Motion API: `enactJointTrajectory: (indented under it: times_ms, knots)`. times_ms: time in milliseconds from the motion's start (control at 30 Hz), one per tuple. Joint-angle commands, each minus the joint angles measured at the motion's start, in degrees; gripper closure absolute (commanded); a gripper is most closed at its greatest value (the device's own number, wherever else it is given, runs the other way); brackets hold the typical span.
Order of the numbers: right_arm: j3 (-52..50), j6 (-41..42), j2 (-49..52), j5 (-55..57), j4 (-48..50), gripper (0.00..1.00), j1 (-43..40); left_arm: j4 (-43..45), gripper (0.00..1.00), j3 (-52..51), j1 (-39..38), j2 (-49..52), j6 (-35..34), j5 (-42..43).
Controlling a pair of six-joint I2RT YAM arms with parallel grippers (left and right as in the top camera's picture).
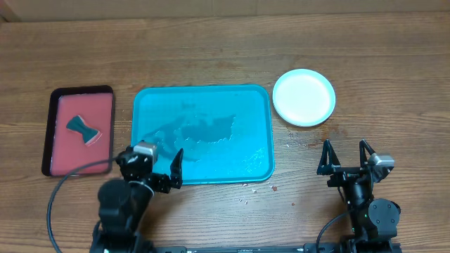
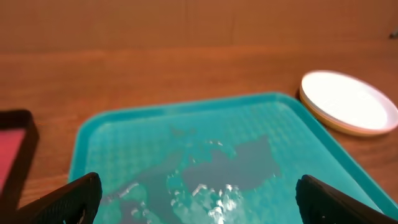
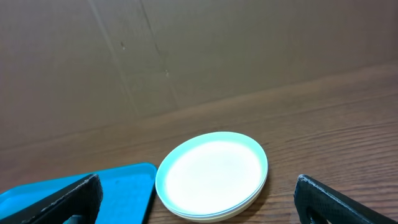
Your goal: Clean dirty plates on tray and stack at the side
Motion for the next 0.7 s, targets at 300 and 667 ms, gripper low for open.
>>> enactJointTrajectory:
  times_ms: [300,667]
  knots:
    - [-0.59,-0.22,-0.57,0.35,0.33,0.0,-0.2,17.14,0.0,-12.63,3.15,-8.81,1.27,-2.12]
    - [-0.59,-0.22,-0.57,0.35,0.33,0.0,-0.2,14.56,0.01,-14.34,5.51,-15.74,1.29,-2.58]
